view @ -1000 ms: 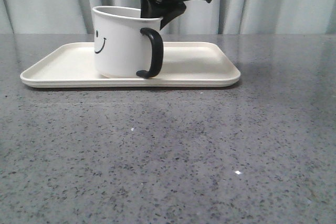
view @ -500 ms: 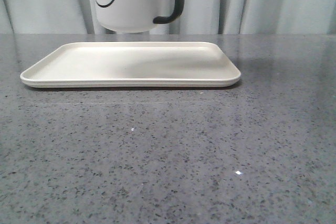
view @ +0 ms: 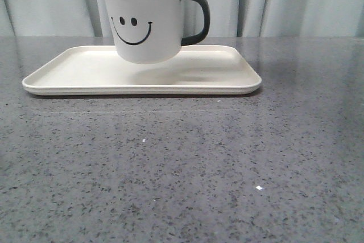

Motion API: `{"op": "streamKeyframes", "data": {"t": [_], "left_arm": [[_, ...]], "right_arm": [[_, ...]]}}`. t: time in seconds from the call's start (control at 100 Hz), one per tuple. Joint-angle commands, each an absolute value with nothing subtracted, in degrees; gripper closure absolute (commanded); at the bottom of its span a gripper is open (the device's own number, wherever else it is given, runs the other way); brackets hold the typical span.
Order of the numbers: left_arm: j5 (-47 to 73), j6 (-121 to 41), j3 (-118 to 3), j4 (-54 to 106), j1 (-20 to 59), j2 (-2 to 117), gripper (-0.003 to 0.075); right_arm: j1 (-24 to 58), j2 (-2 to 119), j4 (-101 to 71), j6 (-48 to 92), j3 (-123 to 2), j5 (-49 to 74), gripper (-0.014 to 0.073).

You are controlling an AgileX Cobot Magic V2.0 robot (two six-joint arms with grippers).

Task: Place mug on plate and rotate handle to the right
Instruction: 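Lift the mug with the right gripper and rotate it, then lower the rotated mug back onto the tray with the right gripper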

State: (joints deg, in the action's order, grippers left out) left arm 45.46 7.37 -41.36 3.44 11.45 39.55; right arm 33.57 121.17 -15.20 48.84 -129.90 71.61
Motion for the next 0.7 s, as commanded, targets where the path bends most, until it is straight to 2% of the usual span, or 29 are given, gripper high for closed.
{"op": "streamKeyframes", "data": {"t": [0.0, 0.69], "left_arm": [[41.86, 7.75, -42.88, 3.7, 11.49, 39.29, 0.0331], [41.86, 7.75, -42.88, 3.7, 11.49, 39.29, 0.0331]], "right_arm": [[33.5, 117.84, -18.1, 53.63, -132.12, 76.54, 0.0655], [31.56, 119.74, -22.79, 56.69, -132.12, 75.49, 0.0655]]}}
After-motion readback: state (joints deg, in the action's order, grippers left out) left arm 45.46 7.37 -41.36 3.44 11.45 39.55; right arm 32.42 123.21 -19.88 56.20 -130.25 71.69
